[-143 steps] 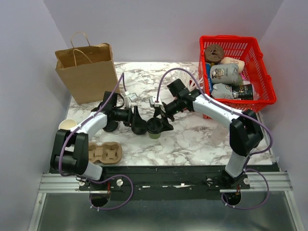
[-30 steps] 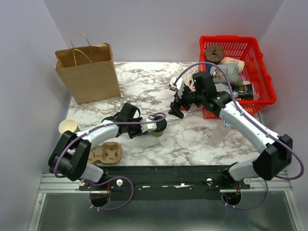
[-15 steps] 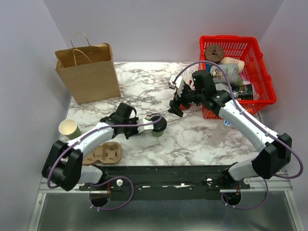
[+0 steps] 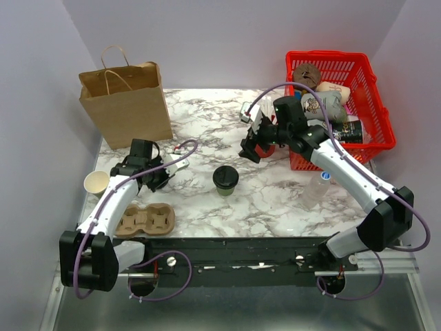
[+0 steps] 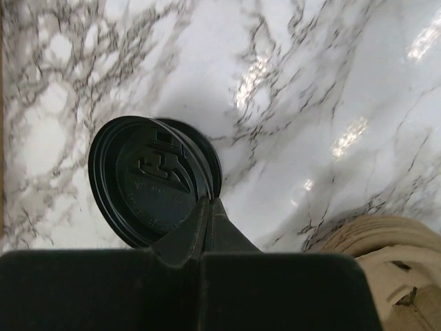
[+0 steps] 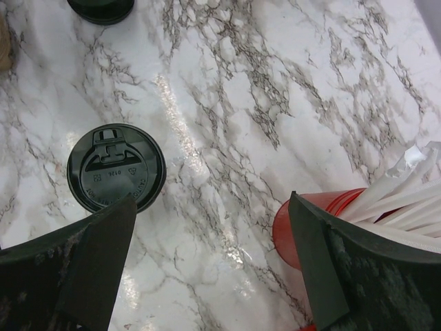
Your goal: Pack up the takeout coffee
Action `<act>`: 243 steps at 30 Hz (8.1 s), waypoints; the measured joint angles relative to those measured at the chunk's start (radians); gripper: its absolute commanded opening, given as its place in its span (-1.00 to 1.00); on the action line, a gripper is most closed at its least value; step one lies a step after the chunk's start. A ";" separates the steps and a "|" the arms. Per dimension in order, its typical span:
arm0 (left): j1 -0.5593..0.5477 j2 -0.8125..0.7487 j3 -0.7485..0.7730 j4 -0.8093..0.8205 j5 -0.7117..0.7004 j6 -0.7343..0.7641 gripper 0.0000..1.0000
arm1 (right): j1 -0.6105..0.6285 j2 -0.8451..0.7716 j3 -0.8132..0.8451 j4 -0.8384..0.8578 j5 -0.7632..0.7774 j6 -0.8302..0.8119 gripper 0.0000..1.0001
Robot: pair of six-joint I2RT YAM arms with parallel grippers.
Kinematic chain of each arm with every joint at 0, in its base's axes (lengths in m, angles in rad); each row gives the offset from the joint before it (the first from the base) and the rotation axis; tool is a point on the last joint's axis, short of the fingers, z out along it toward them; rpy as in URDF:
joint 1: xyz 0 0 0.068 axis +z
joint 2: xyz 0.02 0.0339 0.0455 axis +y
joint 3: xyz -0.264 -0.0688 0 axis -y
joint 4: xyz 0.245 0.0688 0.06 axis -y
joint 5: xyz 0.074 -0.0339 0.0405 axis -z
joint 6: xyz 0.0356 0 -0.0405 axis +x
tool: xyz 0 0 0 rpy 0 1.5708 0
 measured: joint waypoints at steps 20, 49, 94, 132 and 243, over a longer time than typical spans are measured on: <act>0.042 0.150 -0.004 0.074 -0.038 -0.047 -0.22 | 0.011 0.029 0.005 -0.114 -0.041 -0.266 1.00; 0.088 -0.069 0.249 0.055 0.180 -0.521 0.97 | 0.177 0.411 0.487 -0.617 -0.123 -0.628 1.00; 0.171 -0.081 0.222 0.121 0.271 -0.689 0.97 | 0.484 0.673 0.452 -0.552 0.394 -0.746 0.61; 0.171 -0.020 0.222 0.166 0.343 -0.753 0.97 | 0.222 0.591 0.204 -0.578 0.494 -0.706 0.65; 0.164 0.003 0.212 0.255 0.399 -0.801 0.97 | 0.127 0.627 0.389 -0.576 0.650 -0.661 0.80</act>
